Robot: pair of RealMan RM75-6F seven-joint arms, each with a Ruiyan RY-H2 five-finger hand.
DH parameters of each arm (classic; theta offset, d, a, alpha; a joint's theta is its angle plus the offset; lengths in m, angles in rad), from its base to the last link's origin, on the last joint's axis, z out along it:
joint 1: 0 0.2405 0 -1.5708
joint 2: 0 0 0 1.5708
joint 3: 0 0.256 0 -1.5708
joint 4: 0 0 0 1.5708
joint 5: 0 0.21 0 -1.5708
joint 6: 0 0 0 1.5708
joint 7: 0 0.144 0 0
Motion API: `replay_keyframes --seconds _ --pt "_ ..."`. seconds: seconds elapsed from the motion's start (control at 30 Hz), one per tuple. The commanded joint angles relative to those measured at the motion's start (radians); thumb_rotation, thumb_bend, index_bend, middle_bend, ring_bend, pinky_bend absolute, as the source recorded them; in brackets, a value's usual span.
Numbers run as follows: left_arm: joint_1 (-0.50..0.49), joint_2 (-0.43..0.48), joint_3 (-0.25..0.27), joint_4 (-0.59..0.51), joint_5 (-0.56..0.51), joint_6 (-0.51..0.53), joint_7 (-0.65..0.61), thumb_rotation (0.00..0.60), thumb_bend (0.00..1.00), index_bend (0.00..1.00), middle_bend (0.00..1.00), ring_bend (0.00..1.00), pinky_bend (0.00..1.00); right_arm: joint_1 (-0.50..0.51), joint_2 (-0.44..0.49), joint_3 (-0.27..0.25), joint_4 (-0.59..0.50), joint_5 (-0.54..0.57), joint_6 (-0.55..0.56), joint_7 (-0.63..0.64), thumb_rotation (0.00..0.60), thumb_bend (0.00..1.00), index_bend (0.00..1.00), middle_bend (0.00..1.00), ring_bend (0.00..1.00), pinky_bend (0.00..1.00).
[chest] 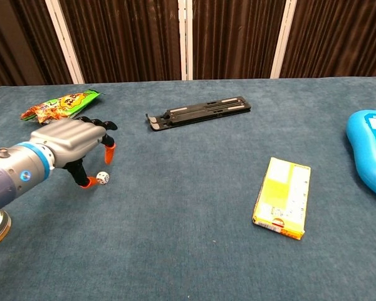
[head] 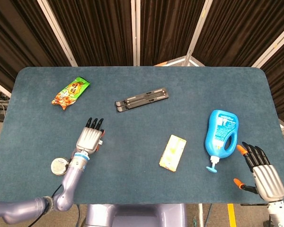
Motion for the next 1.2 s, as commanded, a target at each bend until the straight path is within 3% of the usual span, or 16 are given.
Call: replay_keyframes --seconds 0.03,0.23,0.47,0.73,1.07,1.1,1.2 --pt "-0.016 -0.014 0.013 0.018 -0.017 0.000 0.007 0.600 0.34 0.43 0.00 0.00 0.00 -0.001 0.001 0.001 0.000 0.001 0.001 0.001 0.600 0.08 0.00 0.00 0.00 0.00" --pt "-0.036 -0.031 0.027 0.045 -0.034 0.005 -0.010 0.600 0.35 0.44 0.00 0.00 0.00 -0.001 0.003 0.002 -0.001 -0.001 0.005 0.007 0.600 0.08 0.00 0.00 0.00 0.00" --pt "-0.047 -0.040 0.050 0.057 -0.036 0.021 -0.023 0.600 0.46 0.62 0.00 0.00 0.00 -0.004 0.006 0.004 -0.001 -0.002 0.013 0.016 0.600 0.08 0.00 0.00 0.00 0.00" --pt "-0.055 0.008 0.053 -0.016 0.039 0.069 -0.072 0.600 0.46 0.62 0.00 0.00 0.00 -0.004 0.002 0.004 -0.001 -0.004 0.010 0.010 0.600 0.08 0.00 0.00 0.00 0.00" --pt "-0.084 0.090 0.022 -0.250 0.109 0.140 -0.045 0.600 0.45 0.55 0.00 0.00 0.00 -0.006 0.006 0.007 -0.006 -0.002 0.015 0.007 0.600 0.08 0.00 0.00 0.00 0.00" --pt "-0.086 0.099 0.022 -0.272 0.119 0.150 -0.040 0.600 0.45 0.52 0.00 0.00 0.00 -0.007 0.006 0.007 -0.006 -0.002 0.016 0.007 0.600 0.08 0.00 0.00 0.00 0.00" --pt "-0.089 0.132 0.028 -0.347 0.141 0.175 -0.016 0.600 0.41 0.33 0.00 0.00 0.00 -0.007 0.005 0.006 -0.007 -0.003 0.013 0.003 0.600 0.08 0.00 0.00 0.00 0.00"
